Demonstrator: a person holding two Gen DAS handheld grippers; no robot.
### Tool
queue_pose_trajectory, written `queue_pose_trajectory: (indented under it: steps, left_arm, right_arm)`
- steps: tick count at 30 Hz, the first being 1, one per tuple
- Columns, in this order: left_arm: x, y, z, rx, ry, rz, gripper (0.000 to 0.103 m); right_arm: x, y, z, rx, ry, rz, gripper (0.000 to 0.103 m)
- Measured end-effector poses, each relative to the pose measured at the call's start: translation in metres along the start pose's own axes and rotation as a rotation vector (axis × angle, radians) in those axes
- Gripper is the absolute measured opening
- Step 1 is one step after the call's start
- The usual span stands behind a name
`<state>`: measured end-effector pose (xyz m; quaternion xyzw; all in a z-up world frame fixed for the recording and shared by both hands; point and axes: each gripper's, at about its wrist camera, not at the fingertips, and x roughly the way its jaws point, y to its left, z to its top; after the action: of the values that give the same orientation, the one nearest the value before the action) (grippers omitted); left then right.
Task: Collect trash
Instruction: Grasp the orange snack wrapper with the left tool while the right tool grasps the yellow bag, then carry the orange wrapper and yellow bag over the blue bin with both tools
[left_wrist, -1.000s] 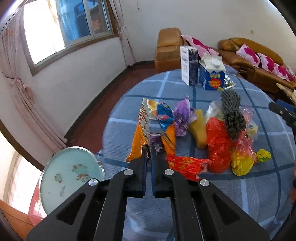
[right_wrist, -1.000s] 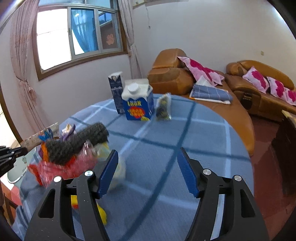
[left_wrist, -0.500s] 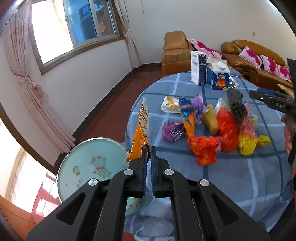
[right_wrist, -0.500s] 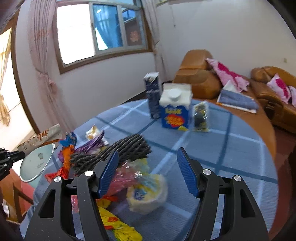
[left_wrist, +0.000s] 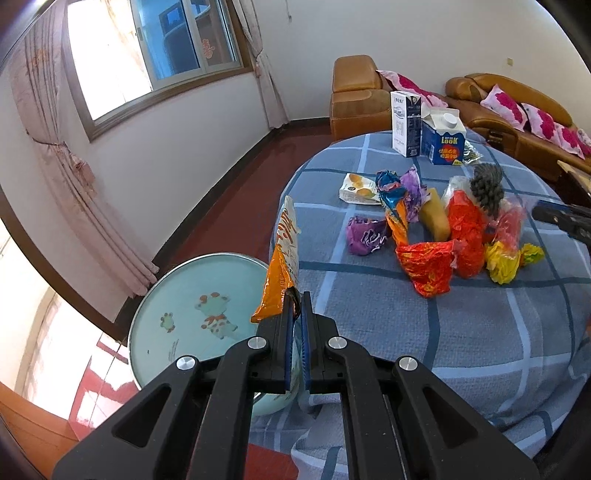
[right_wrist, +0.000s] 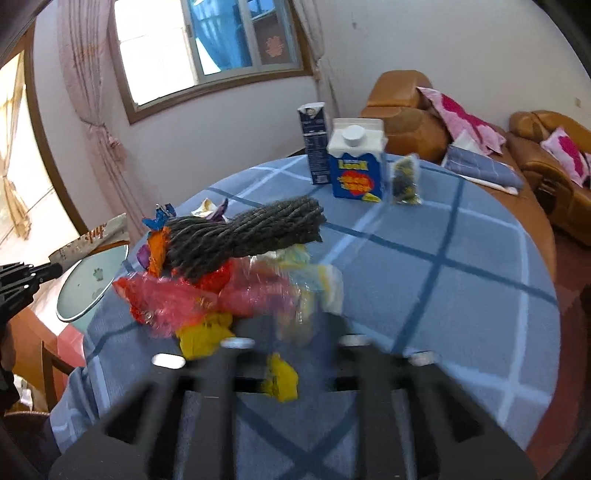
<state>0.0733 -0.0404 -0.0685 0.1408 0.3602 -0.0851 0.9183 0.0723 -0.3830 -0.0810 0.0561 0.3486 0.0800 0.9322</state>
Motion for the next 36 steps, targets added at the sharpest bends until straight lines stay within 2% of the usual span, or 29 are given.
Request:
queue_pose_trajectory:
  steps: [3,7,8,10,12,14,21,28,36]
  left_arm:
    - [-0.003,0.001,-0.001,0.0,-0.006,0.001,0.004]
    - [-0.006,0.002,-0.003,-0.001,-0.01,-0.005,0.004]
    - [-0.005,0.002,-0.004,-0.002,-0.009,-0.007,0.004]
    - [-0.006,0.002,-0.005,-0.005,-0.006,-0.013,0.004]
    - [-0.007,0.004,-0.005,-0.008,-0.008,-0.015,0.004]
    - [-0.009,0.006,-0.005,-0.015,-0.012,-0.015,0.004]
    - [-0.017,0.009,-0.002,-0.023,-0.03,-0.015,0.004]
    - [-0.028,0.016,0.001,-0.032,-0.056,-0.003,0.004]
    - [-0.042,0.036,0.0,-0.053,-0.081,0.044,0.004]
  right_arm:
    - [-0.006,0.001,-0.012,0.064,0.015,-0.025,0.042]
    - [0.008,0.018,-0.034,0.067,0.075,-0.041,0.041]
    - [0.011,0.018,-0.037,0.071,0.084,-0.038,0.035]
    - [0.02,0.016,-0.04,0.083,0.102,-0.013,0.03]
    - [0.016,0.016,-0.04,0.084,0.082,0.019,0.024]
    - [0.007,0.021,-0.037,0.059,0.053,0.017,0.021]
    - [-0.023,0.022,-0.023,0.003,-0.041,-0.016,0.02]
    - [-0.051,0.026,-0.01,-0.043,-0.123,0.021,0.018]
    - [-0.047,0.052,0.012,-0.132,-0.166,0.07,0.018]
